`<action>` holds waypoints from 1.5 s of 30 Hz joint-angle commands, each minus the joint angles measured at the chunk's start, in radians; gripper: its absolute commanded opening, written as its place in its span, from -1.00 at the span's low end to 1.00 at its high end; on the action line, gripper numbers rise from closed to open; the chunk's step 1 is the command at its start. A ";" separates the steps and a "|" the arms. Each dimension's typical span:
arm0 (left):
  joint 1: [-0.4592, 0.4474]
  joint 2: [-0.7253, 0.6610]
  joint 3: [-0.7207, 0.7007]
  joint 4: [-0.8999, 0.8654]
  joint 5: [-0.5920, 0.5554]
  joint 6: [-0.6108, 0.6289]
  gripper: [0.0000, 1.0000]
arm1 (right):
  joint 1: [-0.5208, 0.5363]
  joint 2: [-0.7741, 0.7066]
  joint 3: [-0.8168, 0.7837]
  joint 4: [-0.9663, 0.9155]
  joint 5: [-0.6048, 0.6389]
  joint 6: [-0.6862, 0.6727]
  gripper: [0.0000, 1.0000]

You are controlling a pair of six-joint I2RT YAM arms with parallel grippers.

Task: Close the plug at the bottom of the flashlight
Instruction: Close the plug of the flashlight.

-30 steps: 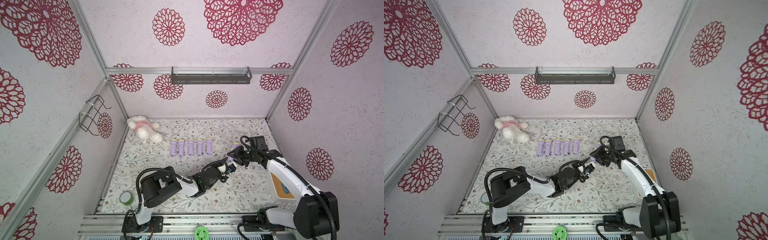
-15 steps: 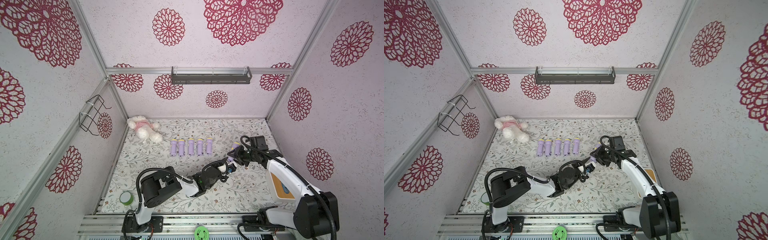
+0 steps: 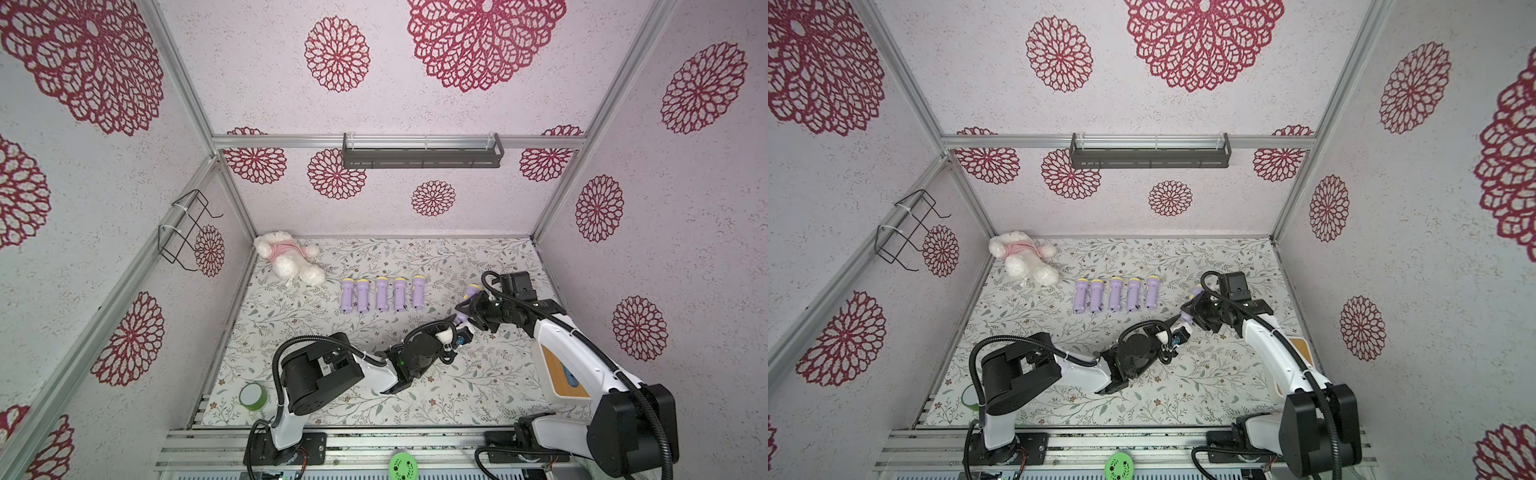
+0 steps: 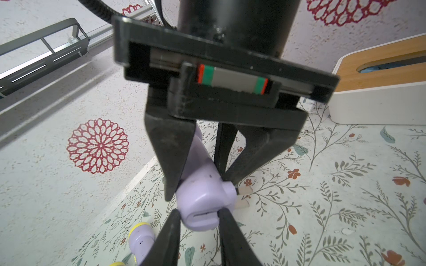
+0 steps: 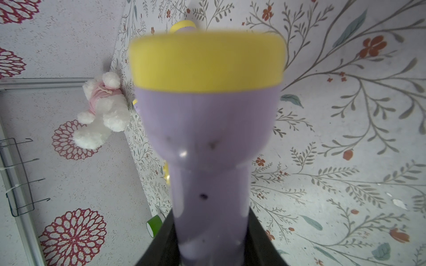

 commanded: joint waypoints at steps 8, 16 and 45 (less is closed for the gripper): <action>-0.006 0.012 0.001 -0.022 0.021 0.024 -0.15 | 0.009 -0.036 0.011 0.037 -0.056 0.019 -1.00; -0.003 0.023 0.010 -0.024 0.010 0.050 -0.23 | 0.009 -0.042 0.003 0.041 -0.061 0.021 -1.00; -0.019 -0.002 0.003 0.005 -0.004 0.048 -0.25 | 0.010 -0.035 -0.036 0.082 -0.061 0.035 -1.00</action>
